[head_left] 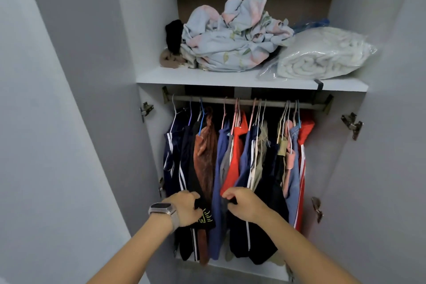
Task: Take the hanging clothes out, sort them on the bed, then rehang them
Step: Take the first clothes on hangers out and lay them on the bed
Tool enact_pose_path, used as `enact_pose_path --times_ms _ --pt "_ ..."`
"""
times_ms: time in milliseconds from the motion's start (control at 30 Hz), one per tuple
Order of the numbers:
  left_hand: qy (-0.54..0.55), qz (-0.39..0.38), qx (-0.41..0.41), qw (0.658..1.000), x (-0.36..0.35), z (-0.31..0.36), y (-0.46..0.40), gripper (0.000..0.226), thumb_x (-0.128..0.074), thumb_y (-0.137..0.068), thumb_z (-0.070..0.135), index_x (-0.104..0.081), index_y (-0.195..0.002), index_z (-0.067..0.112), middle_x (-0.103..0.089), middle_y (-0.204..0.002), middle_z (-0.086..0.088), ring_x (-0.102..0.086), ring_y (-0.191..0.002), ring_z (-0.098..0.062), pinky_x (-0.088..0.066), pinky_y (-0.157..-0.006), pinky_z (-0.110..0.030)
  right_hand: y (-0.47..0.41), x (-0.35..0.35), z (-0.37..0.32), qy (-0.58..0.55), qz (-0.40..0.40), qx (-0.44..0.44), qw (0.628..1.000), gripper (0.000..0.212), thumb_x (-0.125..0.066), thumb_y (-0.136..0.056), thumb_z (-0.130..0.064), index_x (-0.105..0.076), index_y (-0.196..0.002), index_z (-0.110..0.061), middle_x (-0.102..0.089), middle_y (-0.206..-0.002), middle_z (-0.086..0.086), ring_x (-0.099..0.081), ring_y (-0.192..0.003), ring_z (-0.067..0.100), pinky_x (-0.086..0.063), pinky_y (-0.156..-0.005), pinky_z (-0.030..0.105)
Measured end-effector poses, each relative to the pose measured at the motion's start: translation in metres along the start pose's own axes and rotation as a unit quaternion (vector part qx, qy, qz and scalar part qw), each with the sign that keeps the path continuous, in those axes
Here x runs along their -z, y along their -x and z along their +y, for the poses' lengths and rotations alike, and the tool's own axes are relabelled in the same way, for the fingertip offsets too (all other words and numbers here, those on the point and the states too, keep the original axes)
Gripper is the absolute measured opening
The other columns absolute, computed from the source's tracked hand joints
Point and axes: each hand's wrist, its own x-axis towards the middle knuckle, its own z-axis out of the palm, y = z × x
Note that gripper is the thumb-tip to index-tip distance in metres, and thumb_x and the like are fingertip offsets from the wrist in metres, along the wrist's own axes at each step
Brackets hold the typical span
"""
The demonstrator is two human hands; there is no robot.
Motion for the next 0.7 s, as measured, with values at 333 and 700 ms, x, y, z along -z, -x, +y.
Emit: enact_pose_path --times_ms 333,700 --pt "0.192 0.006 -0.089 0.977 0.003 0.018 -0.075 0.045 -0.053 -0.092 0.028 -0.046 -0.135 0.018 -0.055 -0.129 -0.001 -0.049 -0.122 -0.013 -0.031 -0.094 -0.012 0.005 0.031 0.04 -0.074 0.078 -0.143 0.984 0.025 -0.052 -0.089 -0.011 -0.064 -0.109 -0.02 -0.067 -0.097 0.001 -0.063 -0.09 0.015 -0.049 -0.08 0.018" --pt "0.33 0.071 -0.081 0.938 -0.009 0.046 -0.166 0.025 -0.058 -0.085 0.01 -0.067 -0.108 0.013 -0.066 -0.106 -0.001 -0.062 -0.099 -0.017 -0.045 -0.093 -0.026 -0.017 0.057 0.104 -0.115 0.209 -0.252 0.938 0.03 -0.056 -0.089 -0.014 -0.058 -0.119 -0.018 -0.072 -0.083 0.004 -0.065 -0.083 0.016 -0.048 -0.076 0.025"
